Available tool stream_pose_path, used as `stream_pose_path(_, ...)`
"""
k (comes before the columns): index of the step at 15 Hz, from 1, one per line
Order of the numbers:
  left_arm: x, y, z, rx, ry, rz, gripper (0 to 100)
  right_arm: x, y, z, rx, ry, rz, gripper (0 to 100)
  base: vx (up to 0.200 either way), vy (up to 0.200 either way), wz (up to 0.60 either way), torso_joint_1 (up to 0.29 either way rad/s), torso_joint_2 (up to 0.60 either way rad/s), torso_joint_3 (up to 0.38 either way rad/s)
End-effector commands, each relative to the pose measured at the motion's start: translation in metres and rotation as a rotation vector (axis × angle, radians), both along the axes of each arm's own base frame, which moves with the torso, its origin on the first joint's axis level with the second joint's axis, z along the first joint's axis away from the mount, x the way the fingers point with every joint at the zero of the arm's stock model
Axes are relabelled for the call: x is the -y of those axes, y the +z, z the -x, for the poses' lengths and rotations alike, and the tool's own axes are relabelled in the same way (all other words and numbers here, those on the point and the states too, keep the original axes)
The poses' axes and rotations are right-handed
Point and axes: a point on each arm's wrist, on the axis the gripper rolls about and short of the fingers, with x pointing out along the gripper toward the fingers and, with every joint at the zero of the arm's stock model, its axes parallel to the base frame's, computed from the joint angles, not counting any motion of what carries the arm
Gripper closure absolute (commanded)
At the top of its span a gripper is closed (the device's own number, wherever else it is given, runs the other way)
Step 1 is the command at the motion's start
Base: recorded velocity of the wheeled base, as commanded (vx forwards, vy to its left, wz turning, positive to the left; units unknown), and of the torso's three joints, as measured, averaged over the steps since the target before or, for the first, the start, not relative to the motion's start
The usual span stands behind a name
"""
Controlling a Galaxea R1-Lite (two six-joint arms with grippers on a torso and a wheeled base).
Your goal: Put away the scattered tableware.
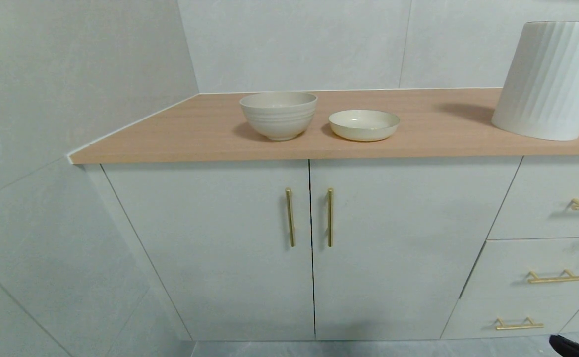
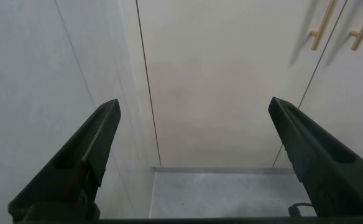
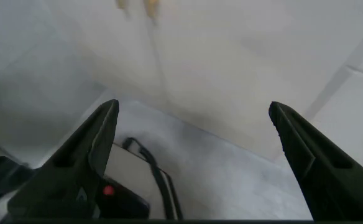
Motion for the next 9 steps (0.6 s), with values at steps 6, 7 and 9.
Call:
stream_pose_path(6,0.000,0.000,0.000,-0.002,0.001,-0.002,0,-0.096,0.026,-0.129,-0.138,0.269,-0.029,0,0.000,0.000,0.00,0.000,0.00,0.000)
stream_pose_path(7,0.000,0.000,0.000,-0.002,0.001,-0.001,0,-0.111,0.025,-0.141,-0.160,0.293,-0.034,0,0.000,0.000,0.00,0.000,0.00,0.000)
stream_pose_path(9,0.000,0.000,0.000,-0.002,0.001,-0.001,0,-0.130,0.029,-0.159,-0.154,0.315,-0.037,0,0.000,0.000,0.00,0.000,0.00,0.000)
